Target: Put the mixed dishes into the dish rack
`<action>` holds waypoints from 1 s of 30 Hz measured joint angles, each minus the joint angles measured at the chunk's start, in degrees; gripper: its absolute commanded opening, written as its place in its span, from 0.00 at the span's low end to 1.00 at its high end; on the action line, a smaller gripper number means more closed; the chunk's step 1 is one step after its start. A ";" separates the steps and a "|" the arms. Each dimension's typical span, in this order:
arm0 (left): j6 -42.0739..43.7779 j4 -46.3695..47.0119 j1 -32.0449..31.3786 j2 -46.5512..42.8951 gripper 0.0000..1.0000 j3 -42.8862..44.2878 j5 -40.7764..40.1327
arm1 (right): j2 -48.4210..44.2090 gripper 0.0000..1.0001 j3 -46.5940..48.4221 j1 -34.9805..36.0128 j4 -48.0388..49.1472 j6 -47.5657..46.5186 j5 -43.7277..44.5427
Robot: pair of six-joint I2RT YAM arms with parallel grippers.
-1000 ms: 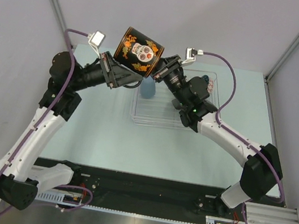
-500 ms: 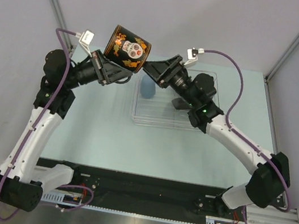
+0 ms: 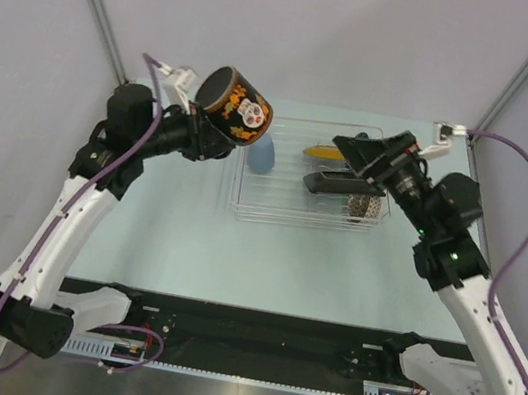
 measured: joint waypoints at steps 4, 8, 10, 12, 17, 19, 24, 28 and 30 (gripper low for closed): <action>9.53 -4.94 -7.26 4.04 0.00 0.85 -7.28 | -8.48 1.00 0.02 -2.16 -4.50 -4.20 1.38; 16.59 -8.52 -12.11 7.65 0.00 0.66 -12.52 | -12.90 1.00 0.13 -2.84 -8.11 -6.99 2.45; 19.08 -8.26 -12.70 8.57 0.00 -0.46 -14.84 | -13.07 1.00 0.13 -2.86 -10.27 -8.13 2.73; 20.90 -7.65 -12.68 9.11 0.00 -1.75 -17.33 | -13.16 1.00 0.13 -2.86 -12.59 -8.98 2.95; 25.05 -5.81 -12.83 13.14 0.00 -2.29 -22.27 | -13.51 1.00 0.00 -2.86 -18.25 -11.21 4.28; 26.64 -4.59 -13.33 15.58 0.00 -2.29 -23.43 | -14.01 1.00 0.00 -2.86 -19.37 -12.11 4.79; 29.07 -2.25 -15.43 21.90 0.00 -2.29 -24.87 | -14.58 1.00 0.00 -2.97 -21.46 -14.05 6.69; 30.01 -1.22 -16.87 26.03 0.00 -2.29 -25.11 | -14.49 1.00 -0.31 -3.32 -22.95 -14.71 7.78; 30.10 -0.50 -17.27 27.74 0.00 -2.29 -25.14 | -14.45 1.00 -0.74 -3.65 -23.67 -15.17 8.20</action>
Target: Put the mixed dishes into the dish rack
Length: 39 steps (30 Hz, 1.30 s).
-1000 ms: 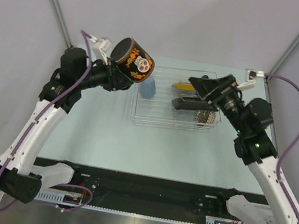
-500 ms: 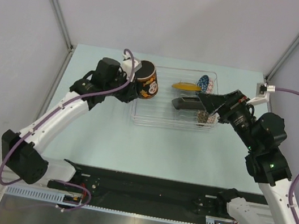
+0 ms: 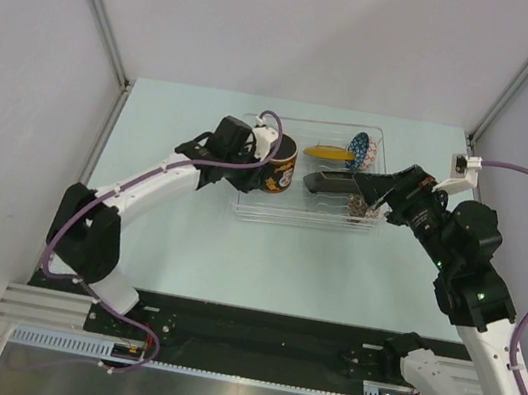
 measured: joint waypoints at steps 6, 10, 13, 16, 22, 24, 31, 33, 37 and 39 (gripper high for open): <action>-0.09 1.62 -0.31 3.58 0.00 0.00 -0.24 | 0.09 1.00 -0.35 -2.12 -1.29 -0.37 -0.07; -0.15 2.73 -0.35 5.44 0.00 0.00 -0.26 | 0.09 1.00 -1.03 -4.28 -1.40 -0.37 -0.94; -0.15 3.67 -0.42 6.23 0.00 -0.24 -0.26 | 0.09 1.00 -1.64 -5.73 -1.66 -0.37 -1.57; -0.15 4.98 -0.59 6.62 0.00 -0.96 -0.33 | 0.07 1.00 -2.14 -6.32 -1.70 -0.35 -1.79; -0.13 7.34 -1.38 8.22 0.00 -3.56 -0.48 | -0.20 1.00 -2.80 -6.84 -1.73 -0.33 -2.25; -0.11 7.91 -1.79 8.46 0.00 -4.87 -0.68 | -0.22 1.00 -2.86 -7.04 -1.75 -0.33 -2.43; -0.04 11.93 -2.60 8.50 0.00 -7.13 -1.90 | -0.81 1.00 -3.02 -7.41 -1.90 -0.28 -2.62; 0.09 12.15 -2.64 8.50 0.03 -7.23 -2.01 | -0.94 1.00 -3.02 -7.43 -1.90 -0.31 -2.62; 0.66 12.13 -2.86 8.50 0.52 -7.23 -2.36 | -1.18 1.00 -3.02 -7.65 -1.99 -0.31 -2.58; 1.25 12.37 -2.89 8.50 0.71 -7.23 -2.62 | -1.22 1.00 -3.02 -7.67 -2.03 -0.31 -2.58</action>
